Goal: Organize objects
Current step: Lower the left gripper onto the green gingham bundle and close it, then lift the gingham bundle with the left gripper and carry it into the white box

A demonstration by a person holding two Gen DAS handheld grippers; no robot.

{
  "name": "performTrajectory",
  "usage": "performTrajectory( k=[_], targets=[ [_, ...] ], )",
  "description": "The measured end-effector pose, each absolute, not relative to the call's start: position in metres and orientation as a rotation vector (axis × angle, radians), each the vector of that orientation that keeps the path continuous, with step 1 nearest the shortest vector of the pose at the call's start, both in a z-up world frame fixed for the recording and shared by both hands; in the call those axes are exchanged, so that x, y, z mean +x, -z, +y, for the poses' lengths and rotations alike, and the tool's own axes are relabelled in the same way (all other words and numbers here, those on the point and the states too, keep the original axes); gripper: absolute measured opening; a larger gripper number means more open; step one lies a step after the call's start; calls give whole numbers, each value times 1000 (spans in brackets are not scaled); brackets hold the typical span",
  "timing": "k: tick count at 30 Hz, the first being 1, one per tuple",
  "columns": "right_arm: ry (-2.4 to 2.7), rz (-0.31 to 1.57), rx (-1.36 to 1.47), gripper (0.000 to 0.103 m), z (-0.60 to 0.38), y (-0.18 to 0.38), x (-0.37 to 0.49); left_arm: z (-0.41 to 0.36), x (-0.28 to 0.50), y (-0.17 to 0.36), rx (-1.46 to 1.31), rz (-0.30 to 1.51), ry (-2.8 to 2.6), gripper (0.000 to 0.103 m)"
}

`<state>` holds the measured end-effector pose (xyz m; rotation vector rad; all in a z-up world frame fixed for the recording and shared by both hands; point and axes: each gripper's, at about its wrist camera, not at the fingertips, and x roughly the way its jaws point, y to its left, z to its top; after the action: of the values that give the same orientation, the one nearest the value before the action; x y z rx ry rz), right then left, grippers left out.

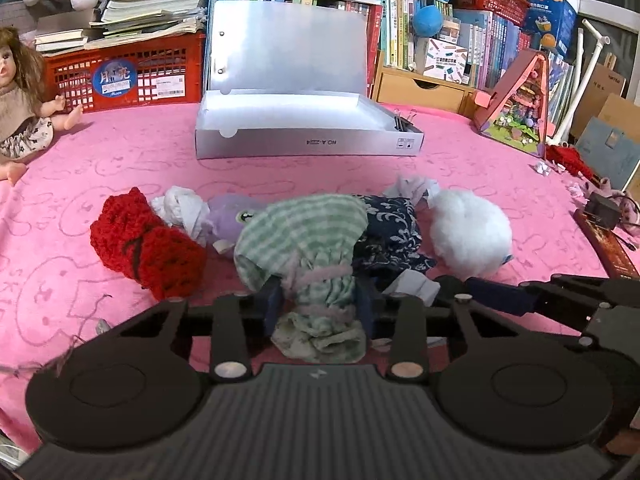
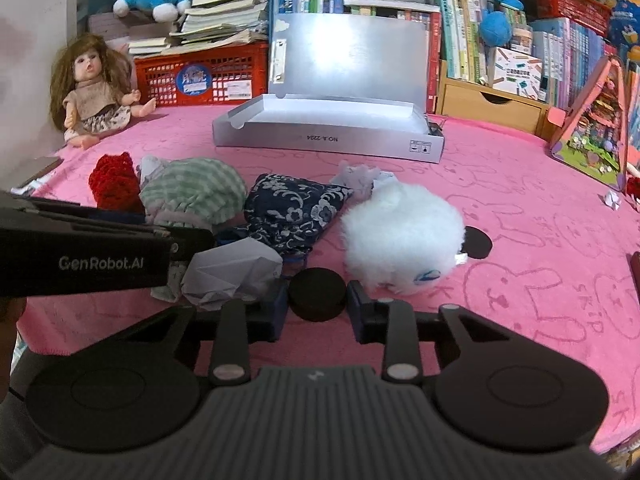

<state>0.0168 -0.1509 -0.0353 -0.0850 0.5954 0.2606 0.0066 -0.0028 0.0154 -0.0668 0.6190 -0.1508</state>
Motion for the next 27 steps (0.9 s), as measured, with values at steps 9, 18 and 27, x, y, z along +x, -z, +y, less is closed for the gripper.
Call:
performTrajectory(
  k=[9, 18, 27],
  targets=[
    [-230, 588, -65, 36, -161, 31, 15, 0, 2, -23, -90, 596, 163, 42],
    [-207, 596, -69, 36, -169, 29, 9, 0, -4, -34, -98, 570, 173, 42],
    [-191, 593, -5, 36, -181, 16, 12, -1, -5, -47, -91, 538, 182, 42]
  ],
)
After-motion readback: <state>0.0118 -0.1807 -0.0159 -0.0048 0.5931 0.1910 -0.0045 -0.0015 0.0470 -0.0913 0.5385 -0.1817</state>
